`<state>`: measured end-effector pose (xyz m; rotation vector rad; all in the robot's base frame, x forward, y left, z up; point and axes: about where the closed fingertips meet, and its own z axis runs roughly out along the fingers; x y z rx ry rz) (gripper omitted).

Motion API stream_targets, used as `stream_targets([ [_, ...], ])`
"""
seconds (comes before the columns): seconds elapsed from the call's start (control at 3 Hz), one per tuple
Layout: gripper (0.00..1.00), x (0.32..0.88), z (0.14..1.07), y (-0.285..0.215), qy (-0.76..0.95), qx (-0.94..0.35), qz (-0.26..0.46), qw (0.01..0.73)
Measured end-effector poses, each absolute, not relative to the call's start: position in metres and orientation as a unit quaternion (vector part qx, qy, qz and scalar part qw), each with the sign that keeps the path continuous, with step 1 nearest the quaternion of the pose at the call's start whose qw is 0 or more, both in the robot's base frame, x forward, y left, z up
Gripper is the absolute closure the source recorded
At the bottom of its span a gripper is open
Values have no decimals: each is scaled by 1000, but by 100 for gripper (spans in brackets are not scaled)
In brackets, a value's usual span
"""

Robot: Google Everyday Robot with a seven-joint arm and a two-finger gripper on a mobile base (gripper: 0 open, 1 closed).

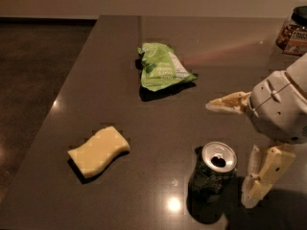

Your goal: Move green can near sponge

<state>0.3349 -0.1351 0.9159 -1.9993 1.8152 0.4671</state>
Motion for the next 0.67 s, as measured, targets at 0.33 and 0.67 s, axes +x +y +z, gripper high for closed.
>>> stream_targets([
  [0.33,3,321,901,-115,631,-721,205,200],
  [0.67,26,314,894,-106,626,-720,225,199],
])
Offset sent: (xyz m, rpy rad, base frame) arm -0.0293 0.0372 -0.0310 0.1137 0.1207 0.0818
